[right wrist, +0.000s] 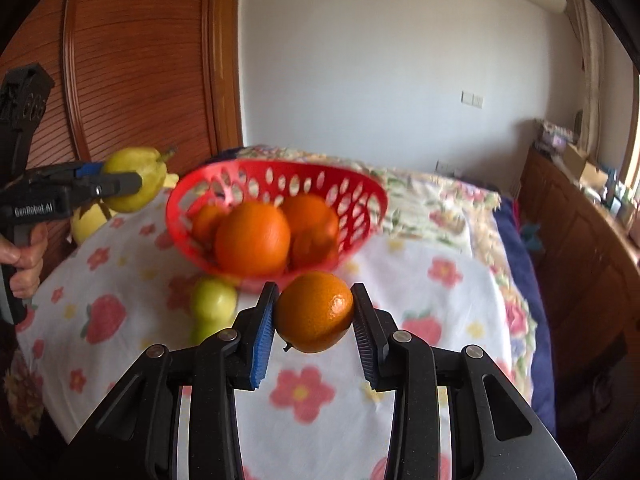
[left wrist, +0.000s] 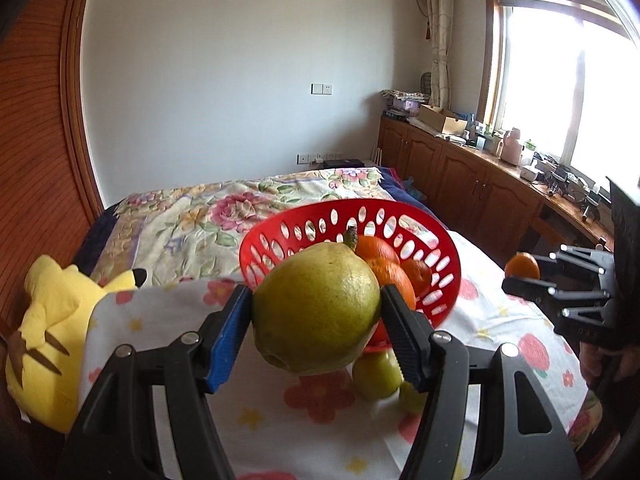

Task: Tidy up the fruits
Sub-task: 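Carry the pear and tangerine over the red basket and open both tools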

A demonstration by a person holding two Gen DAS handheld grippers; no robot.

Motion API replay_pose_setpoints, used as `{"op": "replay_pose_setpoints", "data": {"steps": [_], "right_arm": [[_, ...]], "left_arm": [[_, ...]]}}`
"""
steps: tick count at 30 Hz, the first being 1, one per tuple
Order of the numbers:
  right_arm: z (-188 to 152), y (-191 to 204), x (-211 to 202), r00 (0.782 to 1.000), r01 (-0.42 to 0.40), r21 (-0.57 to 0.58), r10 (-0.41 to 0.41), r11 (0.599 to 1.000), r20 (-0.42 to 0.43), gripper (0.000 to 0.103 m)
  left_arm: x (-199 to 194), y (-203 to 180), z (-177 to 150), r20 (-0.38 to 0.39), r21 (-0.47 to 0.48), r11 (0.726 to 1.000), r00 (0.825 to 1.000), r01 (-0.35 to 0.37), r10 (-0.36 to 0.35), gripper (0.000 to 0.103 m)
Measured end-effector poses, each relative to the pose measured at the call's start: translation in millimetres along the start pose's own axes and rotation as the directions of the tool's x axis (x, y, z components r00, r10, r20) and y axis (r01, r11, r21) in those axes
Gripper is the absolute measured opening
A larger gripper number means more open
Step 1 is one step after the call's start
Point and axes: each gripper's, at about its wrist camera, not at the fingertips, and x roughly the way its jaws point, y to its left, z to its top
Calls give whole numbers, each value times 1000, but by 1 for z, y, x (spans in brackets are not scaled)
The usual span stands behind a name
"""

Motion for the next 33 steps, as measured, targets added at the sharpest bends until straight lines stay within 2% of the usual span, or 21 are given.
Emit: {"op": "replay_pose_setpoints", "data": {"steps": [5,12,22,33], "right_arm": [[29,-5,19,1000,-4,-31,5,1000,23,36],[46,-13,60,1000,11,-57,-11,998,0,36],[51,-22,105,999,-19,-52,16,998,-50,36],[46,-19,122,997,-20,-60,15,998,-81,38]], "left_arm": [[22,-1,17,1,9,1000,1000,1,-1,64],[48,2,29,-11,11,1000,1000,-5,5,64],[77,-2,37,-59,24,1000,998,1,1,64],[101,-4,47,-117,43,999,993,-22,27,64]]}}
